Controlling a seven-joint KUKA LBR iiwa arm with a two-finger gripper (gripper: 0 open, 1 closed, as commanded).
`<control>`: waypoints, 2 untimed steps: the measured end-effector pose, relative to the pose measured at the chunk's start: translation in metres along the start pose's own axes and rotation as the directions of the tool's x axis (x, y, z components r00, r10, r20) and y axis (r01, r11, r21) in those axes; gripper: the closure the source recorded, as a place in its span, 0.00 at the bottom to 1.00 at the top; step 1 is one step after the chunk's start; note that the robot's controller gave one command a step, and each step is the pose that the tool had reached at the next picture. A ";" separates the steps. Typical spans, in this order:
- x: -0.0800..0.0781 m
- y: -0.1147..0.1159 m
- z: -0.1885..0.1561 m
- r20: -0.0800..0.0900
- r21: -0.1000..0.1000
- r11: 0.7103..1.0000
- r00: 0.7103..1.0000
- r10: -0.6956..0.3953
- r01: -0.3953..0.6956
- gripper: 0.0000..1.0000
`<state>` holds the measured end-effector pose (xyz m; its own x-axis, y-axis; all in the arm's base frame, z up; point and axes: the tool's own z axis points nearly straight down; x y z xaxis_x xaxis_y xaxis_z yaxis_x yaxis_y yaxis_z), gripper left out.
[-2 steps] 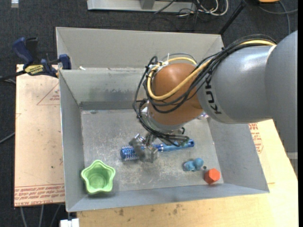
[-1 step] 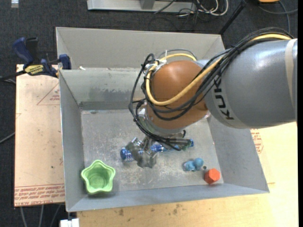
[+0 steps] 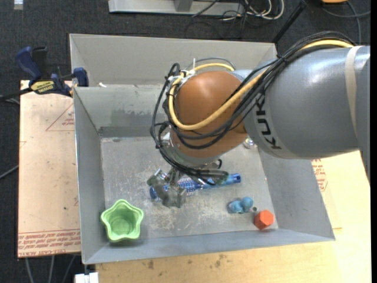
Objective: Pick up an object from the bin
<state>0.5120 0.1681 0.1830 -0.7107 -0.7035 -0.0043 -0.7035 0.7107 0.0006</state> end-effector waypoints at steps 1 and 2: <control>-0.026 -0.034 -0.087 0.009 0.007 1.000 1.000 -0.002 0.002 1.00; -0.057 0.010 -0.024 -0.004 -0.003 0.982 0.982 -0.186 0.186 1.00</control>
Offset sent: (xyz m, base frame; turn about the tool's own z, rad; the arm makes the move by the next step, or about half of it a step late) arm 0.0389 -0.0063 0.0820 -0.0064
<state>0.5458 0.2154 0.2067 -0.5671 -0.8236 -0.0002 -0.8236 0.5671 0.0032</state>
